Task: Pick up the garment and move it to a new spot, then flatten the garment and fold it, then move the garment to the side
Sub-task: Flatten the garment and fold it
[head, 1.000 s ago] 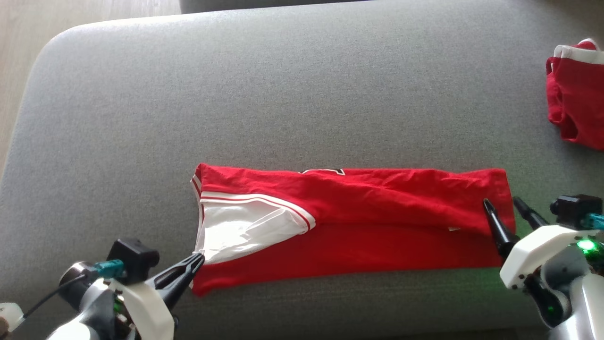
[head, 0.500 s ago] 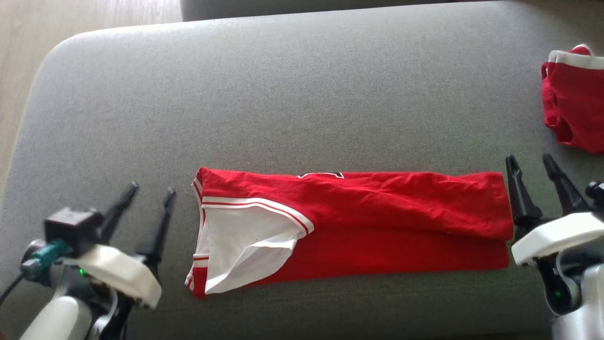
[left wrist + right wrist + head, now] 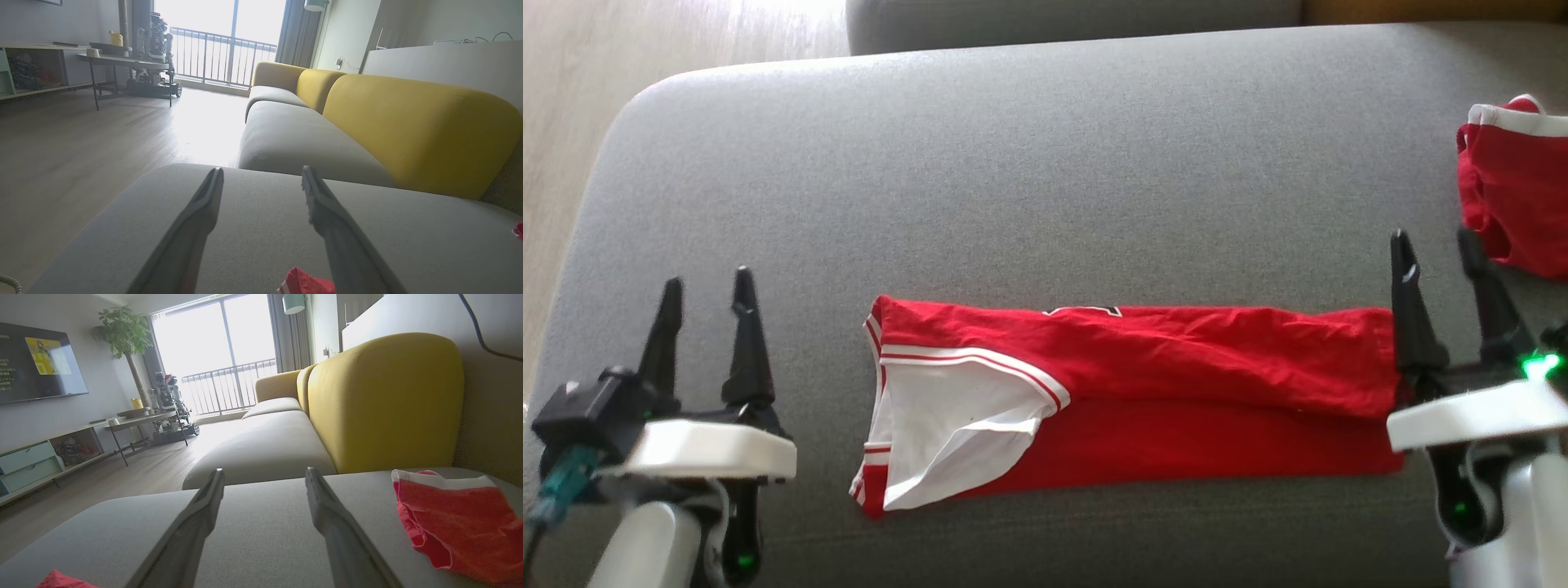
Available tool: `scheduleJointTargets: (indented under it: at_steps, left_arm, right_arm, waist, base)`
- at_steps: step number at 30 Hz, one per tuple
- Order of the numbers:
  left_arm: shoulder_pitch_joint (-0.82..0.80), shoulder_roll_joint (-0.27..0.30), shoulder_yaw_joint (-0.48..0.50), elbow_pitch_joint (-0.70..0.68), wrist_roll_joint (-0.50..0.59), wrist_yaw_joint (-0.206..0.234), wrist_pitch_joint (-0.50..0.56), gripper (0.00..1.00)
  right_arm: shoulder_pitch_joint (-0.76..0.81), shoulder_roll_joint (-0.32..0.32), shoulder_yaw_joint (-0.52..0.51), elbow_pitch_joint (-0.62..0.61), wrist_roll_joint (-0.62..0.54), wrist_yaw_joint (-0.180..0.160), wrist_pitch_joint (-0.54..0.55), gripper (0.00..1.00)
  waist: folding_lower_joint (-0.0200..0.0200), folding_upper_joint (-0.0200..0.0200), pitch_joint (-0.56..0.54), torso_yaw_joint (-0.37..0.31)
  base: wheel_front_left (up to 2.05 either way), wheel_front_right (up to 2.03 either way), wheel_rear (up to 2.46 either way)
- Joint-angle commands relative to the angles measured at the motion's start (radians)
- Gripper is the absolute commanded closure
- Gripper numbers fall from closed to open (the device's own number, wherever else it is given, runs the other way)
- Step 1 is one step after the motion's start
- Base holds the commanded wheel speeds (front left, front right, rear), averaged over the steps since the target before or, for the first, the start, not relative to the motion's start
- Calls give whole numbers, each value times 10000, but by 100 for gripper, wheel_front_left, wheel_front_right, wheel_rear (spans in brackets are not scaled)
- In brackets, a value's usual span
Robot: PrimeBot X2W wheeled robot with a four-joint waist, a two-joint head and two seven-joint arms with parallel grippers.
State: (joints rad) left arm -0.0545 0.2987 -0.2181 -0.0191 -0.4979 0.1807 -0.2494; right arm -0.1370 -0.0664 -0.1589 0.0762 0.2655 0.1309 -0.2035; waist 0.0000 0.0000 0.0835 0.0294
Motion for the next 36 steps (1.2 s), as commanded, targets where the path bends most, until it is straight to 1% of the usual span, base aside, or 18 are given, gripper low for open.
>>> scheduleJointTargets:
  at_steps: [1,5,7,10,14,17,20,24,31,36]
  left_arm:
    - [-131,-53,659,-326,397,71,-116,0]
    - [326,-925,1267,-308,1108,-99,-120,0]
    - [500,-1360,1588,-286,1416,-260,-121,0]
    - [698,-1764,1797,-141,1998,-649,-122,0]
    - [699,-2146,2180,-33,2341,-1072,-122,0]
    - [607,-2299,2442,31,2486,-1325,-123,0]
    - [521,-2383,2607,85,2630,-1555,-123,0]
    - [382,-2444,2717,150,2752,-1778,-123,0]
    - [191,-2477,2569,453,2766,-2025,-123,0]
    - [-54,-2481,2374,487,2609,-1996,-123,0]
  right_arm:
    - [1,33,236,-187,14,-2,-112,0]
    - [119,98,304,14,-34,-2,-220,0]
    - [157,114,362,120,-128,-2,-249,0]
    - [163,133,369,263,-162,-2,-284,0]
    - [127,147,365,393,-191,-2,-304,0]
    - [111,152,270,484,-236,-2,-241,0]
    - [108,156,-90,784,-278,-2,79,0]
    - [119,159,-411,1308,-18,-2,491,0]
    - [122,160,-731,2174,30,-2,932,0]
    - [6,161,-1077,2807,-229,-2,1163,0]
  waist:
    - [0,0,-6,-3]
    - [0,0,31,0]
    - [0,0,47,4]
    - [0,0,67,6]
    - [0,0,106,22]
    - [0,0,154,24]
    - [0,0,235,17]
    - [0,0,441,44]
    - [0,0,841,184]
    - [0,0,1229,351]
  base:
    - [0,0,0]
    - [0,0,0]
    - [0,0,0]
    - [0,0,0]
    - [0,0,0]
    - [0,0,0]
    - [0,0,0]
    - [0,0,0]
    - [0,0,0]
    - [0,0,0]
